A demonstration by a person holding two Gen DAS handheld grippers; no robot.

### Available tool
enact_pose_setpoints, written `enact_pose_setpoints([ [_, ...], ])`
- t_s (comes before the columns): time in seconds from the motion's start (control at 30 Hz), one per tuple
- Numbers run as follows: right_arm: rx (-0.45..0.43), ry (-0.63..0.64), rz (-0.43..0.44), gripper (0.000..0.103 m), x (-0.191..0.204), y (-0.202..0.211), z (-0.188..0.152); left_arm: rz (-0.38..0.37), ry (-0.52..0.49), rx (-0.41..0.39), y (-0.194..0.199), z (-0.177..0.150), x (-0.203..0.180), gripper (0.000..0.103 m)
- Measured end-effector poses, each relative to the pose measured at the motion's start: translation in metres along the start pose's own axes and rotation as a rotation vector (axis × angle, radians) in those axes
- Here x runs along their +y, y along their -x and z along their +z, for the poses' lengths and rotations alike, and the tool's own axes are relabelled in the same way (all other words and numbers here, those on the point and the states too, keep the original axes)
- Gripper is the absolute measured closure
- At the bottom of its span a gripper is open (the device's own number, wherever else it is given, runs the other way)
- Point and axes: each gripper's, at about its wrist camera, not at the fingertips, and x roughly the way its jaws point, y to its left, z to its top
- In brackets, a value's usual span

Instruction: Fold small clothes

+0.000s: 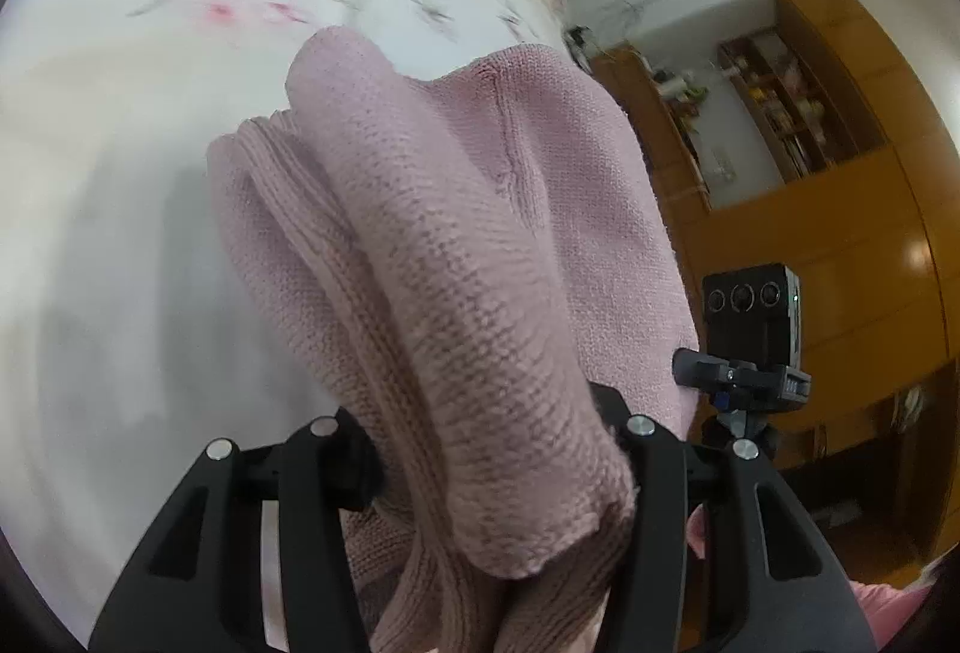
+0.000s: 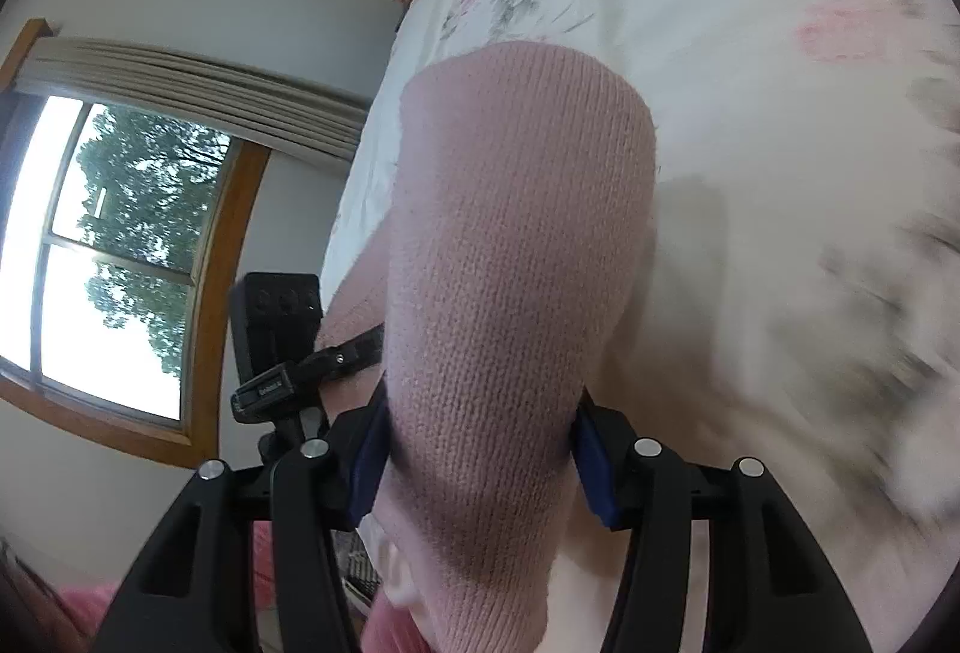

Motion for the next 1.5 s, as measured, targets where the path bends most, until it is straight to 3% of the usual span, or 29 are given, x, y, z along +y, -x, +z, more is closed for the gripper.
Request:
enact_pose_setpoints([
  [0.23, -0.017, -0.052, -0.068, 0.048, -0.037, 0.080, -0.051, -0.022, 0.023, 0.058, -0.061, -0.046, -0.035, 0.055],
  [0.43, -0.004, -0.139, -0.087, 0.048, -0.096, 0.082, -0.075, 0.048, 0.033, 0.078, -0.104, -0.076, -0.020, 0.054],
  [0.53, 0.001, -0.155, -0.092, 0.046, -0.120, 0.069, -0.082, 0.064, 0.060, 0.055, -0.109, -0.089, -0.006, 0.046],
  [0.6, -0.007, -0.173, -0.070, 0.043, -0.132, 0.068, -0.089, 0.062, 0.074, 0.046, -0.114, -0.095, 0.003, 0.036],
  [0.7, -0.015, -0.185, -0.046, 0.038, -0.139, 0.067, -0.095, 0.059, 0.081, 0.032, -0.113, -0.100, 0.007, 0.033],
  [0.77, -0.014, -0.178, -0.075, 0.028, -0.135, 0.070, -0.099, 0.092, 0.066, 0.039, -0.108, -0.099, 0.000, 0.033],
  [1.0, -0.014, -0.127, -0.132, 0.027, -0.109, 0.085, -0.129, 0.250, -0.095, 0.000, -0.063, -0.109, -0.038, 0.033],
  [1.2, 0.047, -0.103, -0.182, 0.027, -0.103, 0.075, -0.171, 0.310, -0.191, 0.004, -0.055, -0.136, -0.069, 0.030],
  [1.3, 0.053, -0.119, -0.182, 0.036, -0.109, 0.062, -0.173, 0.370, -0.209, 0.033, -0.059, -0.148, -0.061, 0.030],
  [1.37, 0.060, -0.140, -0.157, 0.065, -0.107, 0.054, -0.169, 0.397, -0.181, 0.059, -0.062, -0.155, -0.047, 0.030],
  [1.5, 0.049, -0.105, -0.145, 0.075, -0.098, 0.065, -0.172, 0.420, -0.177, 0.074, -0.061, -0.159, -0.033, 0.029],
])
